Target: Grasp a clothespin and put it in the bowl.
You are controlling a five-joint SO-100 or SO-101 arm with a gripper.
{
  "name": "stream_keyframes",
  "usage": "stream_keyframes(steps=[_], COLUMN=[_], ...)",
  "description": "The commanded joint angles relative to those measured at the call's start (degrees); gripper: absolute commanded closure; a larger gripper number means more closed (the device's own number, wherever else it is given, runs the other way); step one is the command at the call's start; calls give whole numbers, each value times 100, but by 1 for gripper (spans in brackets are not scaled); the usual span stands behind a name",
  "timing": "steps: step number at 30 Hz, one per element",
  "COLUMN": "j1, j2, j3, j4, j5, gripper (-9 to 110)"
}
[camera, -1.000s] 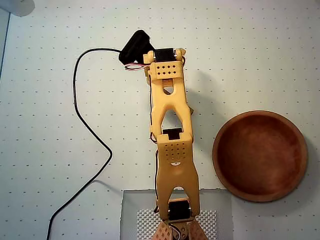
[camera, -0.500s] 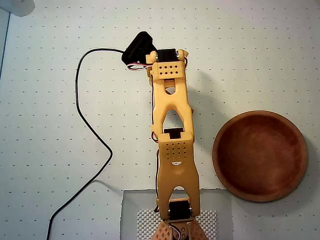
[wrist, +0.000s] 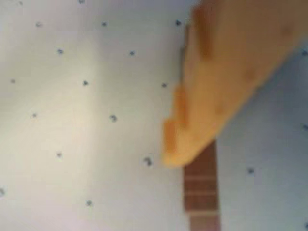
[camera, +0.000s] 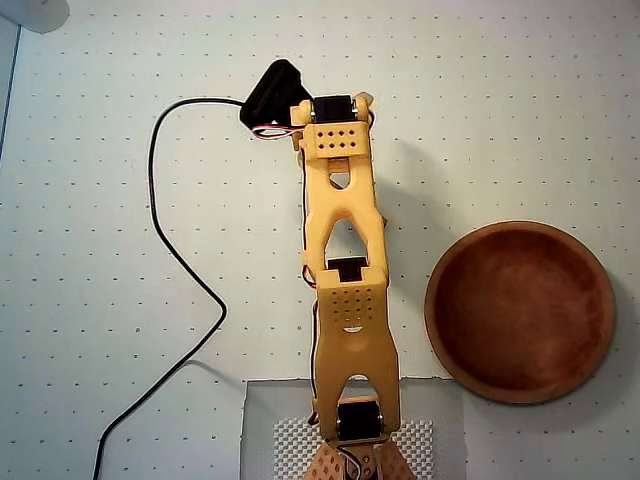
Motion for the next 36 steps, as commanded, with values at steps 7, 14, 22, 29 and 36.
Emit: stream_keyframes(steps=[7, 14, 22, 29, 36], j1=[167, 677, 1468, 2092, 2962], j2=[1424, 1547, 1222, 993, 650], j3=[-404, -378, -404, -325, -316], j4=[0, 0, -70, 0, 264], j5=[-2391, -5511, -9343, -11628, -13799], gripper=[59, 59, 58, 59, 59])
